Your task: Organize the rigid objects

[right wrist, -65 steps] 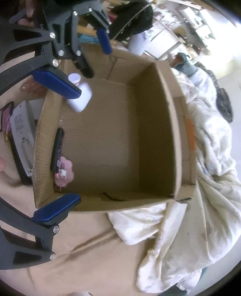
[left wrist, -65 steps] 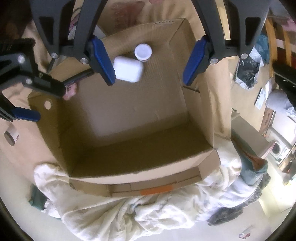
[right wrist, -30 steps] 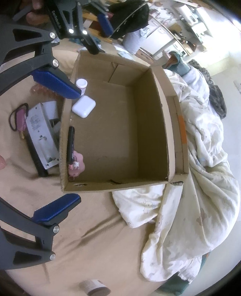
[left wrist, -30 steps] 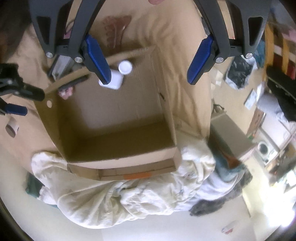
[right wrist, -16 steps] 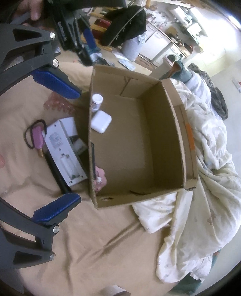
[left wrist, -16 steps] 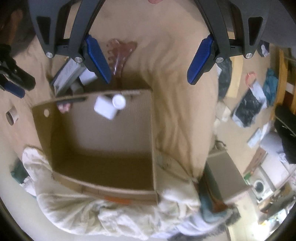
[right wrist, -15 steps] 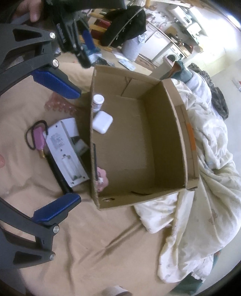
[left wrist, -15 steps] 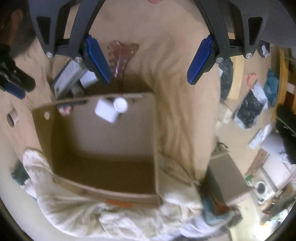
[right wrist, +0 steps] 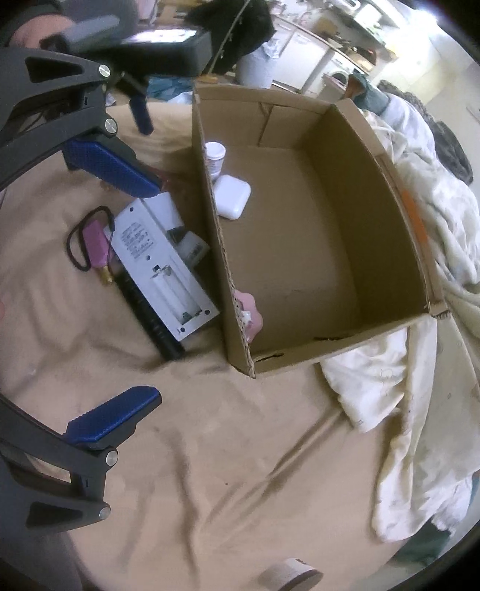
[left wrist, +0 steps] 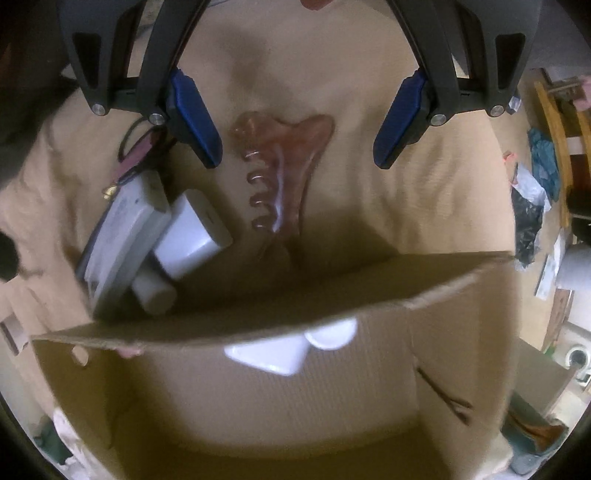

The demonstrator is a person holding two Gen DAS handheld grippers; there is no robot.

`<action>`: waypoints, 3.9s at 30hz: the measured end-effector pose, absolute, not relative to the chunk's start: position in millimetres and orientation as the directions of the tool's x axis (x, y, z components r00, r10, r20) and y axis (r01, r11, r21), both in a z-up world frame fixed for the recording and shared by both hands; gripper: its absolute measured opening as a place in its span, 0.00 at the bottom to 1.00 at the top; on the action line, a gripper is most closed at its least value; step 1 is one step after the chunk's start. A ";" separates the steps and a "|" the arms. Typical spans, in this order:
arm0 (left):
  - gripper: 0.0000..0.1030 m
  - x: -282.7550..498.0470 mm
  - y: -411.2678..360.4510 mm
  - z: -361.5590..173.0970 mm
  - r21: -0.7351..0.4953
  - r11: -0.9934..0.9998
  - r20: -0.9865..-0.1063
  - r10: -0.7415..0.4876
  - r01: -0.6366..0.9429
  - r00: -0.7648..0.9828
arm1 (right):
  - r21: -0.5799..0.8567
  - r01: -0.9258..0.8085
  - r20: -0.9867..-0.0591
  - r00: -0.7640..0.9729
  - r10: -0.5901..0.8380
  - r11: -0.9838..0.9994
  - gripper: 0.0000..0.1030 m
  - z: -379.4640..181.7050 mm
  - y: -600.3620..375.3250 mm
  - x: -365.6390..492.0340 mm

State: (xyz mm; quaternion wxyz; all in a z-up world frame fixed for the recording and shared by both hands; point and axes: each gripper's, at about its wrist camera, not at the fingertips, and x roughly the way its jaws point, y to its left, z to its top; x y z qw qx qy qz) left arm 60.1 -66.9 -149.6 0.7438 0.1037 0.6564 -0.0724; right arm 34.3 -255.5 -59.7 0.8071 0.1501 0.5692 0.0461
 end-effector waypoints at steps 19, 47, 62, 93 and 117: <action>0.39 45.6 -82.4 -141.2 0.012 0.967 -0.991 -0.022 0.256 0.130 | 0.444 0.214 -0.878 0.300 0.374 0.870 1.00 -83.2 -276.2 44.3; 0.39 39.3 -42.2 -112.1 -0.001 0.985 -0.982 -0.033 0.171 0.186 | 0.077 -0.239 -0.974 0.188 0.124 0.968 0.68 -118.7 -157.8 51.3; 0.39 4.0 -35.9 -75.0 -0.015 0.985 -0.959 -0.063 0.170 0.277 | 0.298 -0.167 -0.889 0.311 0.337 0.940 0.00 -46.0 -207.5 15.1; 0.39 13.9 -34.5 -92.9 -0.041 0.985 -0.965 -0.083 0.169 0.249 | 0.502 0.404 -0.864 0.192 0.466 0.765 0.83 -149.4 -245.2 73.6; 0.39 11.2 -36.3 -87.5 -0.028 0.986 -0.954 -0.076 0.166 0.289 | 0.564 0.214 -0.806 0.351 0.476 0.797 0.46 -94.6 -223.2 24.4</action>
